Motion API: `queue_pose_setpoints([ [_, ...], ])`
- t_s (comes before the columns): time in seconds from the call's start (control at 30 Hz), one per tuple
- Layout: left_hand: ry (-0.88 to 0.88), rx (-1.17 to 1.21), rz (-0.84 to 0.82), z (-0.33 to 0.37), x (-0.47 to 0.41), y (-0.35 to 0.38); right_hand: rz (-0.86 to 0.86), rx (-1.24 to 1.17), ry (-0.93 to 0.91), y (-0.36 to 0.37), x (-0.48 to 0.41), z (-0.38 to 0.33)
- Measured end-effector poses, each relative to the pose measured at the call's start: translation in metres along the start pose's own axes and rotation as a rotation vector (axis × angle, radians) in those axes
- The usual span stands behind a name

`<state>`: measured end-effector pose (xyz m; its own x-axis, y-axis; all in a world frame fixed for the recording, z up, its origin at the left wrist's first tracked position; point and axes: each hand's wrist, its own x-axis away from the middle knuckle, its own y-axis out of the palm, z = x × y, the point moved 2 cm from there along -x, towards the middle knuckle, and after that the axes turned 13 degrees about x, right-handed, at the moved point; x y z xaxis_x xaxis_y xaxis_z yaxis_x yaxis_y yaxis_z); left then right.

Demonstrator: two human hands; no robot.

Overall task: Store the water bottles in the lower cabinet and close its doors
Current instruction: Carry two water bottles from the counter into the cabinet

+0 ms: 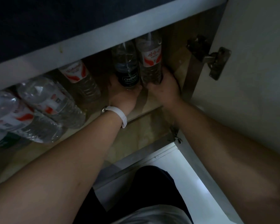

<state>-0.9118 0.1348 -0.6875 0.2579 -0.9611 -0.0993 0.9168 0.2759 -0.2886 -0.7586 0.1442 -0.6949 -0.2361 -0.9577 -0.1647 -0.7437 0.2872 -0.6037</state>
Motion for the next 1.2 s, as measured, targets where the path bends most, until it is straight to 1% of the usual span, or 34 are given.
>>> queue_pose_setpoints([
  [0.13,-0.002,0.004,-0.112,0.000,0.025,-0.022,0.026,-0.081,0.017,-0.006,0.018,0.004],
  [0.2,0.016,-0.014,-0.141,0.001,0.040,-0.039,0.039,-0.044,-0.015,-0.010,0.035,0.001],
  [0.27,0.043,-0.030,-0.134,-0.002,0.057,-0.059,0.073,0.004,-0.076,-0.016,0.051,-0.006],
  [0.37,0.030,-0.043,-0.068,-0.018,0.081,-0.090,0.053,0.035,-0.164,-0.015,0.073,-0.021],
  [0.47,0.007,-0.024,0.062,-0.033,0.098,-0.116,0.014,0.083,-0.290,-0.003,0.088,-0.042],
  [0.53,0.003,0.002,0.159,-0.038,0.103,-0.130,-0.045,0.115,-0.344,0.012,0.093,-0.055],
  [0.6,-0.012,0.033,0.236,-0.042,0.104,-0.140,-0.111,0.156,-0.360,0.028,0.094,-0.067],
  [0.67,-0.002,0.045,0.286,-0.045,0.101,-0.146,-0.169,0.177,-0.357,0.044,0.090,-0.078],
  [0.8,0.002,0.042,0.341,-0.047,0.097,-0.146,-0.292,0.128,-0.263,0.079,0.071,-0.098],
  [0.93,-0.029,0.083,0.409,-0.052,0.089,-0.145,-0.270,0.099,-0.219,0.110,0.049,-0.108],
  [1.03,-0.003,0.106,0.435,-0.054,0.081,-0.146,-0.290,0.054,-0.218,0.127,0.040,-0.112],
  [1.1,0.027,0.112,0.437,-0.056,0.074,-0.148,-0.316,0.033,-0.182,0.136,0.036,-0.117],
  [1.2,0.086,0.053,0.423,-0.059,0.062,-0.152,-0.333,0.011,-0.158,0.144,0.032,-0.125],
])
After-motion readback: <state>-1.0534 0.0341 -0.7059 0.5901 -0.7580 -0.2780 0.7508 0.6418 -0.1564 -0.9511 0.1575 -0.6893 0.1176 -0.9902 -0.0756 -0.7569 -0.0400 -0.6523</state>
